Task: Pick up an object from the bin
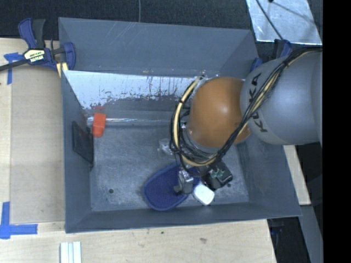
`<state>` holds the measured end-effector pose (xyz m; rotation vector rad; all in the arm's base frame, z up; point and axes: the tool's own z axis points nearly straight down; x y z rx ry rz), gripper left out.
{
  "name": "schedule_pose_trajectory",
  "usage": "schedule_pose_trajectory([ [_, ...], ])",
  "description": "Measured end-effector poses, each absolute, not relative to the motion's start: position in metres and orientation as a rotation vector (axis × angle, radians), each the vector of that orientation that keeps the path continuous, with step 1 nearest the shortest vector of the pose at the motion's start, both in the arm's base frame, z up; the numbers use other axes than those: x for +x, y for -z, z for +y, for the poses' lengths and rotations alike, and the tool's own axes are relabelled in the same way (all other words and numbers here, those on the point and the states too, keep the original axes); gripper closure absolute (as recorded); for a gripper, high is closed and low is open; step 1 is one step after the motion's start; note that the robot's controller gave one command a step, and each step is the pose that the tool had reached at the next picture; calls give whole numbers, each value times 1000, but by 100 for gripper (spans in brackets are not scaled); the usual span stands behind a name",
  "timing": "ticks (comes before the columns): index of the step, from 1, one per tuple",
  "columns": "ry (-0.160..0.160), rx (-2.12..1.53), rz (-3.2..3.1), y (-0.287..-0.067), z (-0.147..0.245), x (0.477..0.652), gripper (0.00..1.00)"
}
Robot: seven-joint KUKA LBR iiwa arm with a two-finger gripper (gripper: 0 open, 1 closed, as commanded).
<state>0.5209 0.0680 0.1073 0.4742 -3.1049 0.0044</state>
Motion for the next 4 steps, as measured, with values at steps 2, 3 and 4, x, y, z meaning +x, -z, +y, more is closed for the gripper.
schedule_pose_trajectory([
  [2, 3, 493, -3127, -74, 53, 506, 100],
  [3, 0, 502, -3111, -132, 57, 520, 100],
  [4, -1, 550, -3106, -244, 71, 519, 100],
])
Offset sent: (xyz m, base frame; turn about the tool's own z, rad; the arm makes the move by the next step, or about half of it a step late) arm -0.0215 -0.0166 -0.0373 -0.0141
